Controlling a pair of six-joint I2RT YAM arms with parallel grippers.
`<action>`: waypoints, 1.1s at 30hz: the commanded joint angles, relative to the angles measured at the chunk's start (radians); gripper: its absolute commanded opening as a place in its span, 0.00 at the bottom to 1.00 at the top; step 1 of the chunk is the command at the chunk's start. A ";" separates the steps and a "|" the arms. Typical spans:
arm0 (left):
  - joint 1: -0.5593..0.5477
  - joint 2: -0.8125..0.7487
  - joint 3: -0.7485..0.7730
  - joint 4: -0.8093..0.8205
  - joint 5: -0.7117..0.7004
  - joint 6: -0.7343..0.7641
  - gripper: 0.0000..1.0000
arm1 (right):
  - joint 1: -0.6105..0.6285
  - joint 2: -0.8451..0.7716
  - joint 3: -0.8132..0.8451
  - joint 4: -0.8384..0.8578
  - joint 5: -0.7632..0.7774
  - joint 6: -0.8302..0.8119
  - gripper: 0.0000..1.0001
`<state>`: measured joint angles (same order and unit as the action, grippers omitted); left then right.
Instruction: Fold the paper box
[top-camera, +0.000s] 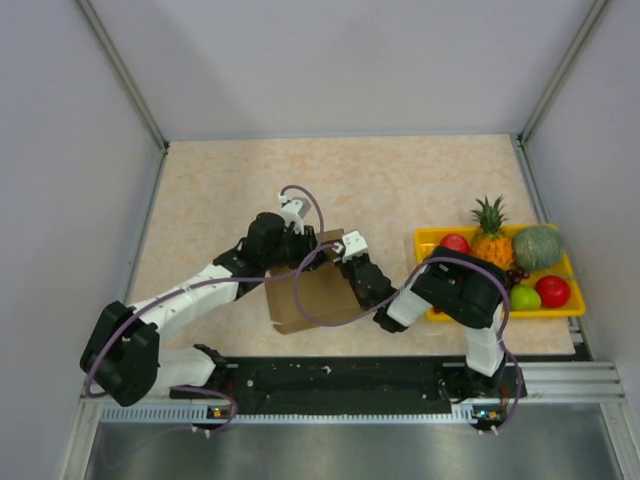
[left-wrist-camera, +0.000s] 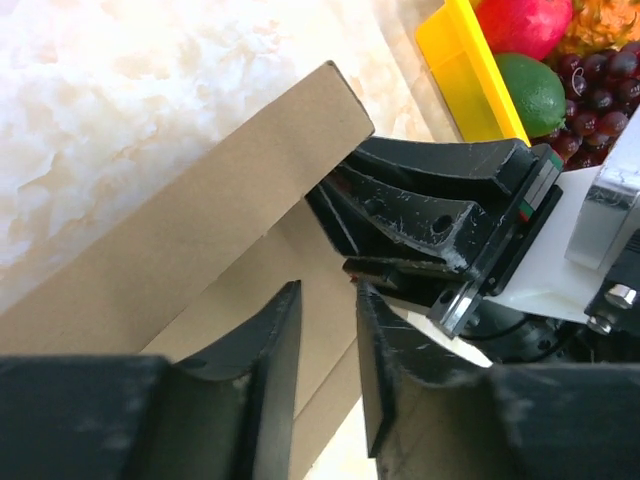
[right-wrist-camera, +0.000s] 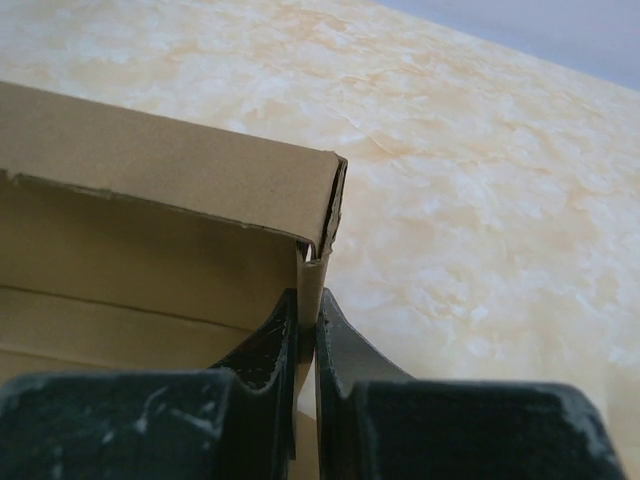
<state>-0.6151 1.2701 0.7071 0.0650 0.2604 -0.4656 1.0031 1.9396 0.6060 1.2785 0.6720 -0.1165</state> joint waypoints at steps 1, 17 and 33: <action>0.058 -0.087 0.098 -0.092 0.025 0.036 0.37 | -0.026 -0.011 -0.070 0.044 -0.127 -0.026 0.00; 0.124 0.018 0.181 -0.139 -0.033 0.068 0.65 | -0.087 -0.013 -0.135 0.140 -0.328 -0.040 0.00; 0.123 0.097 0.127 -0.037 0.138 0.039 0.53 | 0.005 0.079 0.093 -0.067 0.153 -0.077 0.00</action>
<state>-0.4858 1.3785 0.8577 -0.0170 0.3222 -0.3985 0.9646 1.9648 0.6174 1.3205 0.6250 -0.1268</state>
